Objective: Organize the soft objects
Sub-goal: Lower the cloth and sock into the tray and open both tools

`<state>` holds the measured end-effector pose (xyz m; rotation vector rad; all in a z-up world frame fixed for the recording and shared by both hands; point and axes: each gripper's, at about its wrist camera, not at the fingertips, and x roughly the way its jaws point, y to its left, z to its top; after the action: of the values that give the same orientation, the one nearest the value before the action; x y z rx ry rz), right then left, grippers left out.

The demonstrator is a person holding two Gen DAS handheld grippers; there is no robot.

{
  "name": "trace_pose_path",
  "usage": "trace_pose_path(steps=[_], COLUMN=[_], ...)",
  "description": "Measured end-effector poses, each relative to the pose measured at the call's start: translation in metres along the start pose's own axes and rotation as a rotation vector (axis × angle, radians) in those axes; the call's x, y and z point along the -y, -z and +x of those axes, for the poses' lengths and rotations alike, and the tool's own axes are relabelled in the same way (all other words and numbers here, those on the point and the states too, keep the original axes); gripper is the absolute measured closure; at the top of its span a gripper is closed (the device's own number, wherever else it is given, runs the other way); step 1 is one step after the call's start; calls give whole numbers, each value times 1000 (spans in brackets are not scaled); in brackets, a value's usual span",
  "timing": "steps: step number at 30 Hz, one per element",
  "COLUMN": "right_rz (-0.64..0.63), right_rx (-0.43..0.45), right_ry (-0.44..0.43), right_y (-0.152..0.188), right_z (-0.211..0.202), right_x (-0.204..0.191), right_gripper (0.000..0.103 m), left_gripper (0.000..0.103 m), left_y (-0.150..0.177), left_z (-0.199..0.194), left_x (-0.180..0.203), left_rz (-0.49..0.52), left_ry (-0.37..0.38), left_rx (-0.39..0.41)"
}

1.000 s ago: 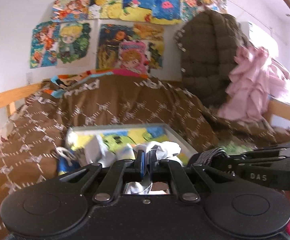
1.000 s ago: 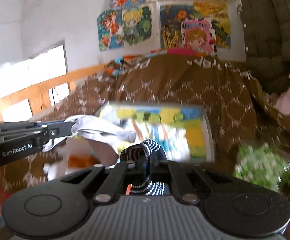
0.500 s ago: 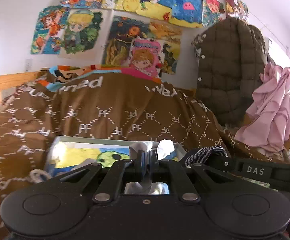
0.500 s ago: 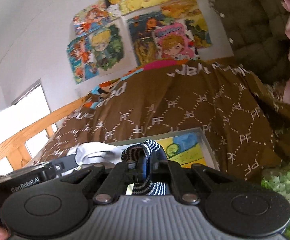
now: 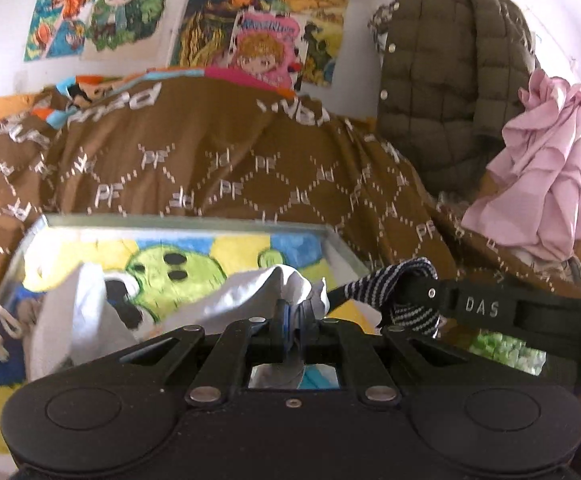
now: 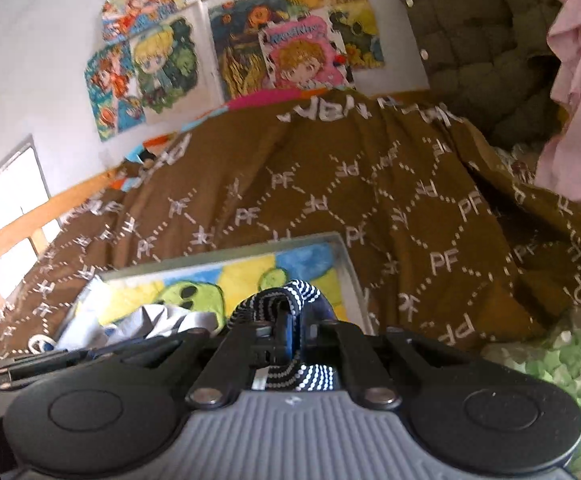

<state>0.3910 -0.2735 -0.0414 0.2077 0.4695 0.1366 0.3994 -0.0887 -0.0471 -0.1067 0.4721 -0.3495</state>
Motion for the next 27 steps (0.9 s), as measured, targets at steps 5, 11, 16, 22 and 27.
trace_pose_path(steps=[5,11,16,22,27], right_rz=[-18,-31,-4,24,34], right_rx=[-38,-48,-61,-66,-43], right_ry=[9,20,23,17,10], right_y=[1,-1,-3,-5,-11], right_z=[3,1,0,-8,-23], right_x=[-1,-1,5,12,15], right_gripper=[98,94,88,67,51], left_gripper=[98,95,90,83,64], left_y=[6,7,7,7,4], left_z=[10,12,12,7,-4], left_x=[-3,-4,-1,3,7], left_rz=[-41,-57,-62,-61,-47], left_ry=[22,16,3,-10,-24], left_rx=[-88,-126,-154,-174,-179])
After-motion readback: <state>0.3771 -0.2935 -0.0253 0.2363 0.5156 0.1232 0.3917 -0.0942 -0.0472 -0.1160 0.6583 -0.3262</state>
